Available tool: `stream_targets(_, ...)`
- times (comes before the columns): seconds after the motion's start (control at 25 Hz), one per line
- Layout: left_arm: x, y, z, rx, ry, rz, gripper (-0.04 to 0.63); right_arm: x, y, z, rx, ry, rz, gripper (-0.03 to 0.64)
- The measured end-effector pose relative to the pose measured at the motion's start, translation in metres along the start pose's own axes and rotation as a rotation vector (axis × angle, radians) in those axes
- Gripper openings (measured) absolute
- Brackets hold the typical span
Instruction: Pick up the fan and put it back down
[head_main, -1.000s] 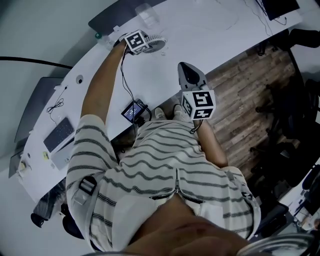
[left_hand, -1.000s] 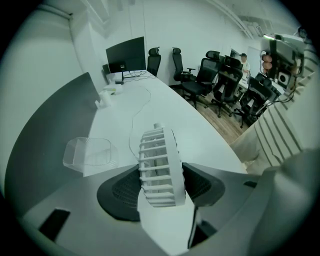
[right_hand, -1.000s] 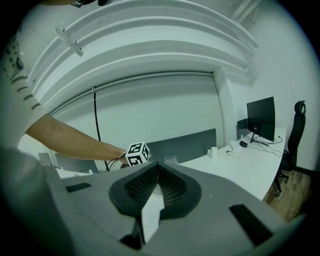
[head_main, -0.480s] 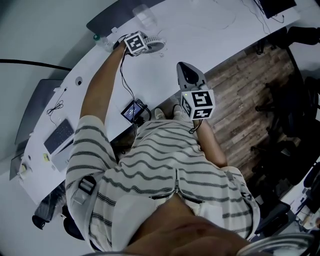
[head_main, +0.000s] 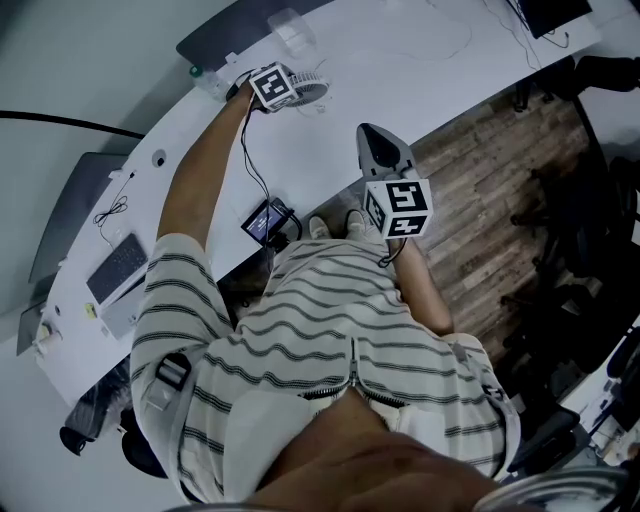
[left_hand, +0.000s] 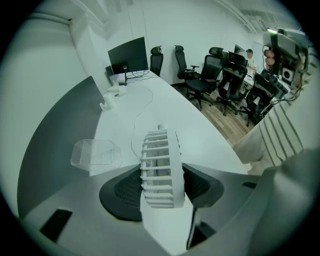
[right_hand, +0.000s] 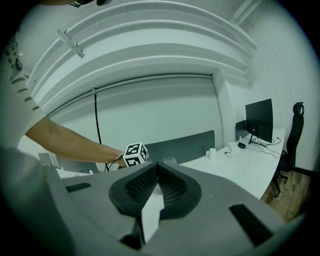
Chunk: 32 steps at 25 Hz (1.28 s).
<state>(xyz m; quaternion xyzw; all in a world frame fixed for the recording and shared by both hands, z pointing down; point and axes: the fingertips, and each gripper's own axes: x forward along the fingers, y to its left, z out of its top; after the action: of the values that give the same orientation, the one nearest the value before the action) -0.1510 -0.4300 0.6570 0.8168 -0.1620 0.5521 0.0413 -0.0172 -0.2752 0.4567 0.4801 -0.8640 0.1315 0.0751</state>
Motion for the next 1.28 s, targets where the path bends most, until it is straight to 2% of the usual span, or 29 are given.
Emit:
stream_targets(0.28,-0.021,-0.008,0.013,-0.062,-0.053,0.028,0.233,-0.006,-0.002,0.002,0.0,-0.005,-0.004,0.012)
stream_targets(0.48,-0.041,-0.013,0.024,-0.149,-0.132,0.071,0.233,-0.007,-0.001,0.005,-0.002,-0.011,0.004,0.012)
stream_targets(0.68,-0.054,-0.026,0.026,-0.189,-0.144,0.105,0.233,-0.007,0.001,0.004,0.001,-0.01,0.015,0.012)
stream_targets(0.88,-0.067,-0.038,0.029,-0.268,-0.157,0.145,0.233,-0.007,0.001,0.005,-0.003,-0.011,0.015,0.012)
stream_targets(1.28,-0.102,-0.058,0.039,-0.392,-0.258,0.237,0.232,-0.009,0.003,0.015,-0.013,-0.026,0.02,0.012)
